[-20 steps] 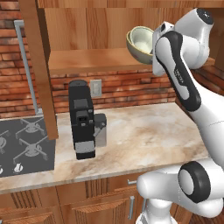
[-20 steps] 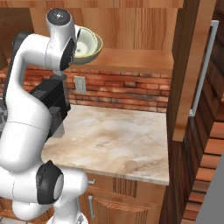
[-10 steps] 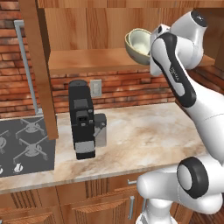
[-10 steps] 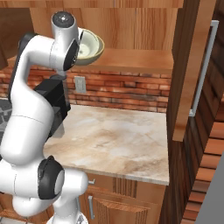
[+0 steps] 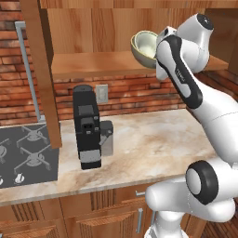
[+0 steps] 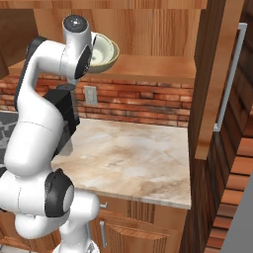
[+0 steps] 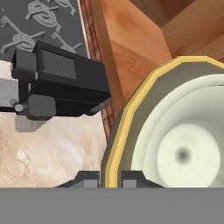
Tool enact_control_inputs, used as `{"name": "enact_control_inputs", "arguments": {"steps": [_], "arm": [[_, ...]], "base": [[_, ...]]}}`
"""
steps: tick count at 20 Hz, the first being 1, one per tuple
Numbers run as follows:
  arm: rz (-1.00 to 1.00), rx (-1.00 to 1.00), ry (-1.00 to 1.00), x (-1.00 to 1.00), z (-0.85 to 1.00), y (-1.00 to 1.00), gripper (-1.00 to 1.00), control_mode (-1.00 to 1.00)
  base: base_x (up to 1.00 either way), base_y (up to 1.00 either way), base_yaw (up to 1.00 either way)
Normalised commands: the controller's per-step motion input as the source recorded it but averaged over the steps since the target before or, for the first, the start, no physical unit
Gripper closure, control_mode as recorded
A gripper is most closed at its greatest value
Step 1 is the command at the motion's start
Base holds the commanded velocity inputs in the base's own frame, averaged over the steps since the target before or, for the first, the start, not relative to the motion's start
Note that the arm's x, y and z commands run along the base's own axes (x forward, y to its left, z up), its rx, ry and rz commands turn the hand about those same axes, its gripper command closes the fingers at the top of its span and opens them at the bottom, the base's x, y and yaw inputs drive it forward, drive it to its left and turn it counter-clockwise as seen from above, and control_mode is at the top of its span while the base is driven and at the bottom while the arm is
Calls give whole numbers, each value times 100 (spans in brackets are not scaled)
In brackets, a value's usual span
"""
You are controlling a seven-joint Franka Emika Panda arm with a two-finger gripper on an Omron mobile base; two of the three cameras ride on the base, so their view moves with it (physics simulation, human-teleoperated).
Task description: Pick up the bowls on the counter and stack them on top of one another in the open cabinet. Place the smaller bowl on top of the larger bowl.
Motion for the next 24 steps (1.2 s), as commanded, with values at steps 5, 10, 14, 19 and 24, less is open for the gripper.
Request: {"name": "enact_control_inputs", "arguments": {"steps": [5, 10, 14, 19, 24], "arm": [[0, 0, 0, 28, -3, 0, 100, -100], [0, 0, 0, 29, -4, 0, 100, -100], [0, 0, 0, 31, -5, 0, 100, -100], [0, 0, 0, 29, -4, 2, 100, -100], [0, -2, 5, 21, 0, 2, 100, -100]], "base": [[0, 0, 0], [0, 0, 0], [0, 0, 0], [0, 0, 0], [0, 0, 0]]}}
